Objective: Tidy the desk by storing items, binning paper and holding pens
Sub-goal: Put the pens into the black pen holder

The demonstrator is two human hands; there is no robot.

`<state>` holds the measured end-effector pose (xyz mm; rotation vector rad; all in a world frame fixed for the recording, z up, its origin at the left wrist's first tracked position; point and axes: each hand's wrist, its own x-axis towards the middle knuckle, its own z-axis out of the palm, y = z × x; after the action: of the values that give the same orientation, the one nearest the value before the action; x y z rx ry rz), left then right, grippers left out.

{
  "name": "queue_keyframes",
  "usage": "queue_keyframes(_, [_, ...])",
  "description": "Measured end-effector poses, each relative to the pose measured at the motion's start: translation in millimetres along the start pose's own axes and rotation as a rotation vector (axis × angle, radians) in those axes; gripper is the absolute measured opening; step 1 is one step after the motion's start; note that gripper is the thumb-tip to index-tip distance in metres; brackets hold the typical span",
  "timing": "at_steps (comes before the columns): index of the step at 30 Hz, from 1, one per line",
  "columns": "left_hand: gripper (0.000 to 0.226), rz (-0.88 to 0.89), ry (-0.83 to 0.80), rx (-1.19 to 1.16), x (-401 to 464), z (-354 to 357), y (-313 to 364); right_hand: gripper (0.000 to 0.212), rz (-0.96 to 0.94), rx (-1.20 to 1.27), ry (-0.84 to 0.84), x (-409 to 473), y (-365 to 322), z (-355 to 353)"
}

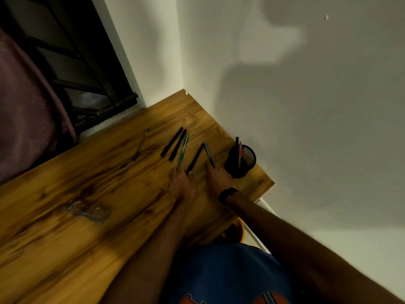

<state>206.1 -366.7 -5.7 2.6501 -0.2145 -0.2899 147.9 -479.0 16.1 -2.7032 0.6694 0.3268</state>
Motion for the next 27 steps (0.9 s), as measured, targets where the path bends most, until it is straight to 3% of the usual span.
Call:
queue_keyframes(3, [0.042,-0.008,0.053,-0.069,-8,-2,-7,0.048,-0.041,-0.037,0.077,-13,3,7])
queue_keyframes(10, [0.033,-0.101,0.168,-0.533,-4,-22,0,0.03,-0.032,-0.017,0.179,-21,-8,2])
queue_keyframes(13, [0.042,-0.085,0.194,-0.738,11,-35,6,0.036,-0.049,-0.08,0.149,-19,-11,3])
queue_keyframes(16, [0.061,-0.049,0.196,-0.948,26,-56,15,0.033,-0.021,0.105,0.188,-25,-6,0])
queue_keyframes(21, [0.013,0.048,0.192,-1.042,45,-90,45,0.024,-0.098,0.491,0.456,-39,5,-19])
queue_keyframes(27, [0.012,0.242,0.187,-1.063,44,-106,92,0.029,-0.083,0.826,0.853,-49,26,-80])
